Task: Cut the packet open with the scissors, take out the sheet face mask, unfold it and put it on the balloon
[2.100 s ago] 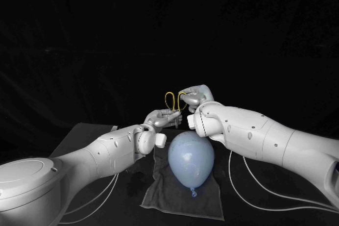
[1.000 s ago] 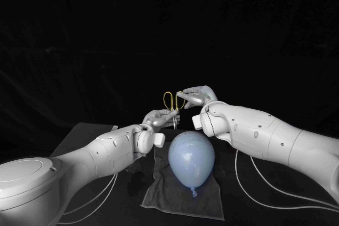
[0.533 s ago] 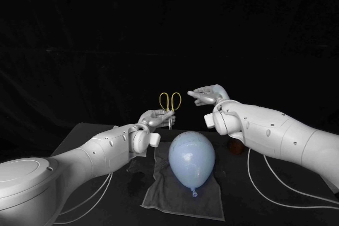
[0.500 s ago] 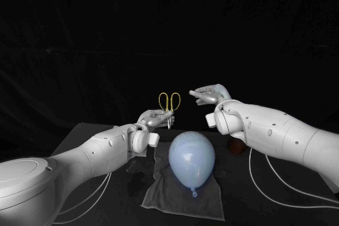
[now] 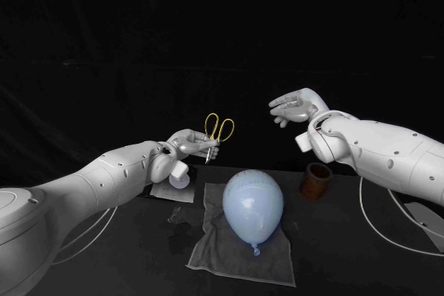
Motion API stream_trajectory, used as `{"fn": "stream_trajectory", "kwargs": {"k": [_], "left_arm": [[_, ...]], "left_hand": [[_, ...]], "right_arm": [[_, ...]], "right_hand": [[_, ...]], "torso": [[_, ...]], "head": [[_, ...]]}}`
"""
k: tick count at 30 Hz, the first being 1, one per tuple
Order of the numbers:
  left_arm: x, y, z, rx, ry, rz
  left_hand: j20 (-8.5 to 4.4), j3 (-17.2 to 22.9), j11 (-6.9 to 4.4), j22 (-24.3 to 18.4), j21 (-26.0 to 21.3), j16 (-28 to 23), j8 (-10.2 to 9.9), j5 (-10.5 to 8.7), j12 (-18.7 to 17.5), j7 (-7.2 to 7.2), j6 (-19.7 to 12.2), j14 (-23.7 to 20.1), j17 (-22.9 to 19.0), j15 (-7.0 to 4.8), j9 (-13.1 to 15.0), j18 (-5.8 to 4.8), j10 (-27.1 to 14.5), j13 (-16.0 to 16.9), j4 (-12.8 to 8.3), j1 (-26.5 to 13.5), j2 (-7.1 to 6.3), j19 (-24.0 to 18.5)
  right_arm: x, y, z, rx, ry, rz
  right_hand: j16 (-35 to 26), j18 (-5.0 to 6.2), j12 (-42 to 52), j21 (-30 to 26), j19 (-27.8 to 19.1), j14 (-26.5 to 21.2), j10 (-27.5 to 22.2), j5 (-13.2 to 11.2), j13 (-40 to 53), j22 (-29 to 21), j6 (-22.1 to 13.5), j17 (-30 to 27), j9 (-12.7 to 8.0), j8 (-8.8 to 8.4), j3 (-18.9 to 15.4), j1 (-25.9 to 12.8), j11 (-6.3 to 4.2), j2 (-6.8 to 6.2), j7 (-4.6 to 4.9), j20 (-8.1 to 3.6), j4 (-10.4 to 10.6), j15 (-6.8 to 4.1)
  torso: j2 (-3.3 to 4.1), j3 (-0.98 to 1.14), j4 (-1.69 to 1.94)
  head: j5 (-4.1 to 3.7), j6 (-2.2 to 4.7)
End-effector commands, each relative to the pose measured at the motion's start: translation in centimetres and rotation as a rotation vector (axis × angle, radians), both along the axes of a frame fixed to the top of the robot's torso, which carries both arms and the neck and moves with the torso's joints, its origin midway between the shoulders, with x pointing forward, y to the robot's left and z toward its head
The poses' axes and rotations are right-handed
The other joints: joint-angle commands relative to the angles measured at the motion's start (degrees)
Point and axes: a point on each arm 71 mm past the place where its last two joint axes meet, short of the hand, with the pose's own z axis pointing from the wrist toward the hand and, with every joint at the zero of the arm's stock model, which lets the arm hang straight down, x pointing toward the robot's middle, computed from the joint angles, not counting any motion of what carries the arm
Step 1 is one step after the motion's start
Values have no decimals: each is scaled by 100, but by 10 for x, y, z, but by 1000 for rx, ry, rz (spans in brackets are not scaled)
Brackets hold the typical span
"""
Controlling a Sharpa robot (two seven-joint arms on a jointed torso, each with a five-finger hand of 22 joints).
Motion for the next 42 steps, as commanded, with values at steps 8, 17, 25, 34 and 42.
{"fn": "stream_trajectory", "kwargs": {"k": [8, 17, 25, 34, 42], "left_arm": [[-5, -2, 5, 161, 140, -260], [-3, -8, 16, 175, 201, -313], [-3, -12, 19, 153, 227, -303], [-5, -20, 20, 181, 245, -329], [-6, -23, 21, 185, 241, -335]], "left_hand": [[-8, 359, -77, -8, 33, 58, 70, 23, 24, 40, 29, 138, 53, -22, 418, 32, 167, 2, -156, -71, 353, 110], [-31, 576, -80, 1, 87, 68, 80, 24, 11, 28, -1, 184, 130, -33, 519, 48, 192, -1, -140, -235, 258, 260], [-49, 824, -86, -2, 111, 58, 89, 25, 12, 29, -9, 188, 189, -38, 601, 48, 205, -1, -154, -344, 160, 344], [-60, 1333, -79, -13, 104, 25, 87, 24, 11, 39, -26, 176, 283, -33, 736, 46, 207, -1, -163, -583, -63, 386], [-56, 2189, -75, -14, 79, -24, 94, 23, 14, 49, -35, 184, 421, -30, 958, 45, 229, 1, -226, -1046, -426, 410]], "right_arm": [[-24, 30, 10, -381, -177, 265], [-50, 69, 15, -743, -362, 392], [-78, 99, 19, -907, -540, 418], [-94, 132, 18, -983, -616, 427], [-85, 141, 9, -1064, -562, 424]], "right_hand": [[998, -468, -321, 2896, 2264, 1623, 156, 276, 18, 3514, -69, 829, -76, -170, 449, -1095, -117, -641, -115, -112, 297, -263], [3060, -537, -290, 3229, 2338, 1369, -296, 638, 83, 3991, -577, 2526, -133, -406, 522, -1067, 47, -1036, 46, 1, 268, -128], [4794, -729, -175, 3849, 2923, 1698, -126, 736, 96, 4859, -352, 4647, -27, -219, 664, -1078, -92, -1036, -123, -51, 346, -217], [5034, -678, -296, 3725, 2798, 1590, -1012, 802, 49, 4693, -564, 4782, -18, -215, 196, -1027, 86, -1043, -5, 104, 376, -55], [5018, -643, -295, 3618, 2718, 1555, -1486, 668, 30, 4576, -728, 4671, -45, -268, -270, -780, 24, -880, -79, -84, 409, -267]], "torso": [[21, 8, 9], [41, 1, 31], [42, 9, 24], [43, -2, 25], [50, 0, 30]], "head": [[-4, 62], [-24, 82], [14, 46], [18, 21], [15, 22]]}}
